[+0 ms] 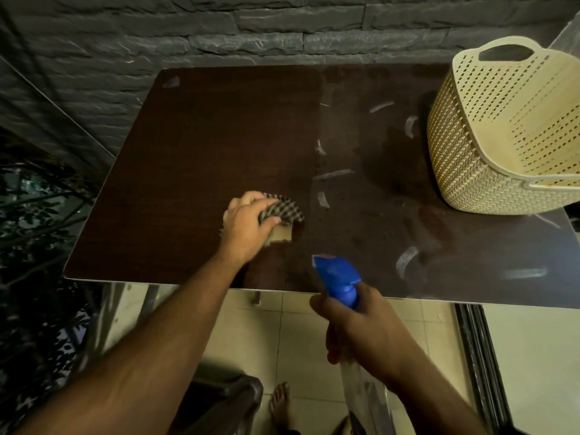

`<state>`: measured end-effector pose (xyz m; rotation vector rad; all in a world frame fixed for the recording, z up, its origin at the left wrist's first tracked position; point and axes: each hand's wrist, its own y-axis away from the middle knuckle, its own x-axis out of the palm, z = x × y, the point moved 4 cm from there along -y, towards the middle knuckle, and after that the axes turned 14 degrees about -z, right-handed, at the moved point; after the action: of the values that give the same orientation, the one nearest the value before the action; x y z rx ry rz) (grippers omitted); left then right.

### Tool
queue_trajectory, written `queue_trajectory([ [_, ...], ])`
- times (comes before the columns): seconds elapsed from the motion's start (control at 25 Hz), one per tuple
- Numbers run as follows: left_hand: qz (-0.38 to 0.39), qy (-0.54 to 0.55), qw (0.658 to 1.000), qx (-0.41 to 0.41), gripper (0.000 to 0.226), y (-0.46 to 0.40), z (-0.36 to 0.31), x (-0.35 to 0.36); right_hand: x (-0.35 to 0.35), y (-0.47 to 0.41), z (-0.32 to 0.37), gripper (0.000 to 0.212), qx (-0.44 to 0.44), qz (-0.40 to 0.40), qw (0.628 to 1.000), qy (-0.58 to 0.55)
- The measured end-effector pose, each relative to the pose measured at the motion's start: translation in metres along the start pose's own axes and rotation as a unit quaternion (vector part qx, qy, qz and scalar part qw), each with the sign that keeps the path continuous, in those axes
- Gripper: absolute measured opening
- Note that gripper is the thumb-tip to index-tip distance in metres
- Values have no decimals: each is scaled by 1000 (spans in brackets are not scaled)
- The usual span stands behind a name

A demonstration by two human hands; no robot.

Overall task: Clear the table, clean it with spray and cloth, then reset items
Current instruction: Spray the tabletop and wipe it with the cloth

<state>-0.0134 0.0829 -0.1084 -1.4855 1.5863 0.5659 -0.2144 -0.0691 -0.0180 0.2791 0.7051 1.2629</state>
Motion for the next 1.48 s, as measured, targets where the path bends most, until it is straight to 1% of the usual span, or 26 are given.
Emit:
queue_trajectory([
  [0.12,64,24,992,110,40,61,3,-18,-11,-8,6,14,-12,-10,1000,-20],
  [0.16,66,16,991,114,41,64,15,-26,-16,-10,6,15,-14,-15,1000,-20],
  [0.2,48,3,995,88,42,53,30,-29,-19,-11,7,17,-17,-19,1000,-17],
  [0.28,-15,-45,998,-28,39,10,45,-26,-22,-12,7,21,-23,-23,999,-10],
  [0.32,-34,-67,994,-81,39,-8,42,-22,-21,-12,8,21,-25,-22,999,-10],
  [0.36,-39,-73,991,-100,39,-17,28,-17,-19,-12,9,21,-28,-20,999,-14],
  [0.4,-26,-63,994,-89,39,-13,8,-9,-18,-12,9,20,-28,-17,999,-18],
  [0.44,3,-45,998,-53,39,4,-11,-2,-16,-10,10,20,-26,-11,999,-24],
  [0.52,73,-1,996,60,38,68,-34,0,-16,-7,10,20,-17,0,999,-38],
  [0.56,82,17,992,95,37,99,-35,-10,-18,-6,8,20,-11,1,999,-43],
  [0.6,75,24,990,117,37,112,-27,-21,-20,-4,5,17,-9,-1,999,-43],
  [0.64,66,19,992,109,37,109,-12,-27,-22,-4,4,15,-11,-3,999,-41],
  [0.72,50,-27,998,38,37,72,11,-26,-27,-4,2,15,-20,-12,999,-35],
  [0.8,5,-63,998,-16,38,29,15,-20,-27,-4,1,16,-24,-21,999,-35],
  [0.88,-22,-71,997,-32,38,18,0,-10,-23,-2,3,17,-29,-26,998,-39],
  [0.92,-22,-61,997,-29,38,25,-9,-5,-21,-1,5,17,-32,-28,998,-42],
  [1.08,9,-48,999,24,37,83,-28,-6,-18,10,19,15,-47,-34,997,-42],
  [1.2,55,-51,997,2,40,101,-31,-14,-20,20,32,14,-68,-40,996,-44],
  [1.4,167,-12,986,-24,36,127,-39,-33,-24,40,49,13,-112,-47,991,-50],
  [1.44,170,2,985,-31,35,131,-43,-41,-26,43,53,14,-121,-57,989,-56],
  [1.48,155,17,987,-40,35,131,-48,-50,-28,45,56,13,-136,-70,986,-62],
])
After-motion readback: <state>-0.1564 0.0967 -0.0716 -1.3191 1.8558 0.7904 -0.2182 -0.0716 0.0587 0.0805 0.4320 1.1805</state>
